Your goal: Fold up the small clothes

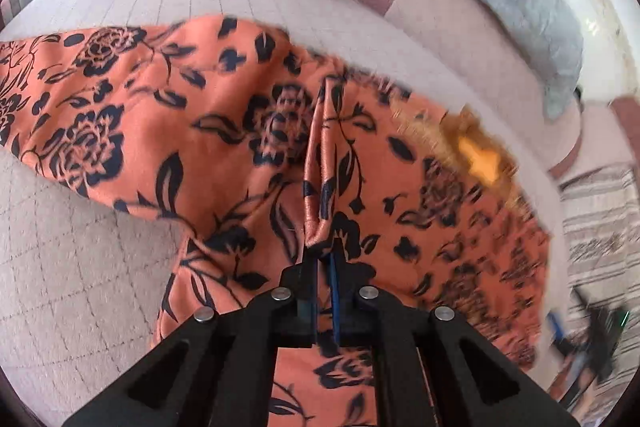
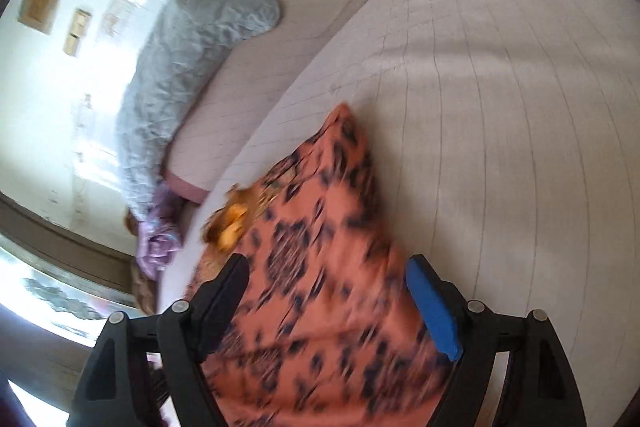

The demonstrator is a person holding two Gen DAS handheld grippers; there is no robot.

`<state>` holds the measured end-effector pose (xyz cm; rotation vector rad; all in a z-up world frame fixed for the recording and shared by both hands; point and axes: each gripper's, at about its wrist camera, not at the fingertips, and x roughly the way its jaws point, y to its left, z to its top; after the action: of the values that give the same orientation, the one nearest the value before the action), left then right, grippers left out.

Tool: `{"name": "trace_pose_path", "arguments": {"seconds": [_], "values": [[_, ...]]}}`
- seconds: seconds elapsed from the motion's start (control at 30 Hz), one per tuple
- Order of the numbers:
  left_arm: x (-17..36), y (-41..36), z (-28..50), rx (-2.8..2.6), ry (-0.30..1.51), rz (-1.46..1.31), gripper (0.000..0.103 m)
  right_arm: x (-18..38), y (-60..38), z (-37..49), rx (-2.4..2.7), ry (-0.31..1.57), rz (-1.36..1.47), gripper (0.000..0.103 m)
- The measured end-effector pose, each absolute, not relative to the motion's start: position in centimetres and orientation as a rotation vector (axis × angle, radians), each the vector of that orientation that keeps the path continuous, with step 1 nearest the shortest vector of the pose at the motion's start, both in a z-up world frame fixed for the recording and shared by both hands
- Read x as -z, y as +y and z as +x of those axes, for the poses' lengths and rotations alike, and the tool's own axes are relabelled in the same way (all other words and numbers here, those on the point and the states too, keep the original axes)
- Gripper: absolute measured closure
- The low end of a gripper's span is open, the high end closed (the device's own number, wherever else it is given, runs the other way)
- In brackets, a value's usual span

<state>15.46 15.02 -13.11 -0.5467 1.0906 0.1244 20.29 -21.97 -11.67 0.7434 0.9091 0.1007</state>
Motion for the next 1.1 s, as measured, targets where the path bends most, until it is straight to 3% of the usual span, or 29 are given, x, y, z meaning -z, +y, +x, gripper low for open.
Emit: {"name": "trace_pose_path", "arguments": {"seconds": [0.13,0.23,0.33,0.37,0.43,0.47,0.5,0.53,0.6,0.63,0.73,0.87,0.93,1.1], "values": [[14.8,14.3,15.2,-0.110,1.094,-0.513,0.097,13.7,-21.5,26.8,-0.120,1.061,0.642,0.021],[14.7,14.3,15.1,-0.098,1.099,-0.519,0.095,14.6,-18.8,29.3,-0.164,1.185,0.449,0.088],[14.7,14.9,15.0,-0.091,1.097,-0.526,0.095,12.6,-18.9,29.3,-0.063,1.097,0.349,0.088],[14.4,14.8,15.0,-0.087,1.099,-0.517,0.095,13.0,-19.2,29.5,0.006,1.101,0.328,0.077],[13.6,15.2,14.4,-0.071,1.108,-0.519,0.091,13.8,-19.6,29.5,0.037,1.118,0.336,0.072],[13.2,16.2,14.3,-0.076,1.098,-0.522,0.086,13.0,-19.5,29.2,0.034,1.096,0.325,0.049],[12.6,17.6,13.9,-0.078,1.081,-0.526,0.071,11.9,-19.5,28.5,0.042,1.079,0.309,0.033],[11.8,18.5,12.9,-0.081,1.045,-0.533,0.053,10.7,-19.4,27.7,0.051,1.036,0.302,0.026],[9.9,21.7,10.0,-0.117,0.931,-0.577,0.038,7.4,-18.5,25.0,0.013,0.909,0.310,0.026],[9.5,23.6,8.7,-0.143,0.884,-0.608,0.037,6.5,-17.8,24.2,-0.035,0.886,0.321,0.026],[9.6,29.9,6.0,-0.239,0.790,-0.753,0.037,6.2,-14.9,21.6,-0.241,0.880,0.315,0.017],[12.9,40.6,2.8,-0.446,0.696,-1.065,0.037,13.1,-13.4,21.2,-0.242,1.109,0.266,0.017],[14.0,43.6,1.9,-0.493,0.635,-1.154,0.037,12.4,-13.1,20.0,-0.225,1.022,0.238,0.017],[15.0,48.1,2.0,-0.524,0.546,-1.259,0.037,12.0,-13.1,19.7,-0.209,1.061,0.233,0.017]]}}
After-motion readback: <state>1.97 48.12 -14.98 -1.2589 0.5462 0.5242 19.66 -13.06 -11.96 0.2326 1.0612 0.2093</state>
